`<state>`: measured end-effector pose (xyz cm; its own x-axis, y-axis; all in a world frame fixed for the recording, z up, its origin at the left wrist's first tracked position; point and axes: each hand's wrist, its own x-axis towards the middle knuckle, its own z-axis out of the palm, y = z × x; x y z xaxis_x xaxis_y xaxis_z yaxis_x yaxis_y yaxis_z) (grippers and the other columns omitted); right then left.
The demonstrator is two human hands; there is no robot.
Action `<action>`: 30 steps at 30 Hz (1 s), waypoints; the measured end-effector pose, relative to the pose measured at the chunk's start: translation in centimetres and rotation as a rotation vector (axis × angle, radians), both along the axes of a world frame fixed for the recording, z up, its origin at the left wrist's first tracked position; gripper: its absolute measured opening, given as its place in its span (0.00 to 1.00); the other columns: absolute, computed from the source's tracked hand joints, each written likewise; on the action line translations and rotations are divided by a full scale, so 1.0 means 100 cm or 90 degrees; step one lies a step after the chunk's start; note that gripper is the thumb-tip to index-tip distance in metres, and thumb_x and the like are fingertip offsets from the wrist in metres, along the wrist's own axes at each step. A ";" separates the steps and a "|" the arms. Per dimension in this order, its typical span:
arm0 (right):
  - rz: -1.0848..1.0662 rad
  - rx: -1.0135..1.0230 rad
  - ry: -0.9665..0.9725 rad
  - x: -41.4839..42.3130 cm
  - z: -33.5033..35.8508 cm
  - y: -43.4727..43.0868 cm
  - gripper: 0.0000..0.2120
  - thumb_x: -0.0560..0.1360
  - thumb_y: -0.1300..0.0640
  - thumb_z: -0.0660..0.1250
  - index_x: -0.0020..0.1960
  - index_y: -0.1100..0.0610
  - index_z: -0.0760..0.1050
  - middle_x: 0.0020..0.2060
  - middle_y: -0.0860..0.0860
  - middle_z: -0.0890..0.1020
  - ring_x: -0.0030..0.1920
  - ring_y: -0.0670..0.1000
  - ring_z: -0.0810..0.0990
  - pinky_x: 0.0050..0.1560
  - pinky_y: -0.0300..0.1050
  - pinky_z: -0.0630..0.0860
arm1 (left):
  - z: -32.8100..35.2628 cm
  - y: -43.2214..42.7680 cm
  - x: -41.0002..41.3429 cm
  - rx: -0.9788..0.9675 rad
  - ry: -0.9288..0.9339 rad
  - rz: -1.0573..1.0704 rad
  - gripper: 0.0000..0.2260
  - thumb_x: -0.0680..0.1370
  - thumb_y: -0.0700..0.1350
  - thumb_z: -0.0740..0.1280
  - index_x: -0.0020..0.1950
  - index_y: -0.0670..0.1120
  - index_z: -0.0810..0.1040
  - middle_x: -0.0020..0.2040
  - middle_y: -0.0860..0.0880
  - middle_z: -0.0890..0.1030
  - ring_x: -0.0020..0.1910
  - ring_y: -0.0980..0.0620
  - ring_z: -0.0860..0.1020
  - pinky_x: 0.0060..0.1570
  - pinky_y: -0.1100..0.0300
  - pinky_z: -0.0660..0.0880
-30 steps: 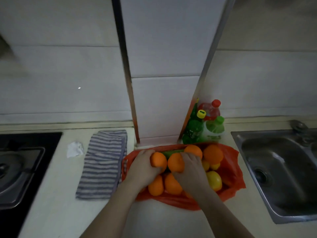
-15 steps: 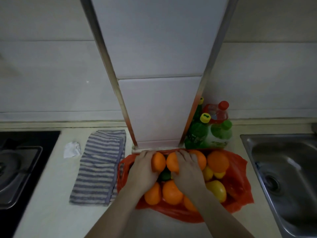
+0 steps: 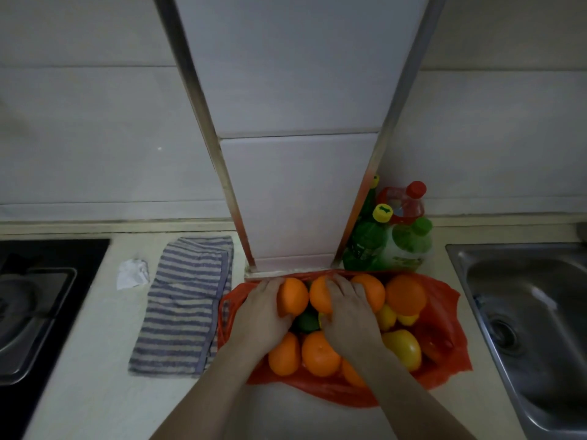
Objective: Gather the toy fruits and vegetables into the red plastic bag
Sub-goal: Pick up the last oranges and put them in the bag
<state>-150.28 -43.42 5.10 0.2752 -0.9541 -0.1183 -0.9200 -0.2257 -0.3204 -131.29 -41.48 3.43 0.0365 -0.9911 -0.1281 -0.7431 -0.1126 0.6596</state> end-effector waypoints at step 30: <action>-0.033 -0.081 0.023 0.011 0.055 0.039 0.31 0.77 0.46 0.60 0.76 0.56 0.57 0.74 0.52 0.61 0.74 0.54 0.57 0.73 0.49 0.59 | 0.061 0.027 0.017 -0.078 -0.148 -0.084 0.27 0.76 0.53 0.66 0.73 0.49 0.64 0.70 0.49 0.68 0.69 0.49 0.67 0.67 0.56 0.65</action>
<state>-149.19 -39.51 10.61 0.2234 -0.9747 -0.0050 -0.9419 -0.2145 -0.2585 -129.62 -38.80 9.50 -0.0796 -0.9968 -0.0106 -0.8792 0.0652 0.4720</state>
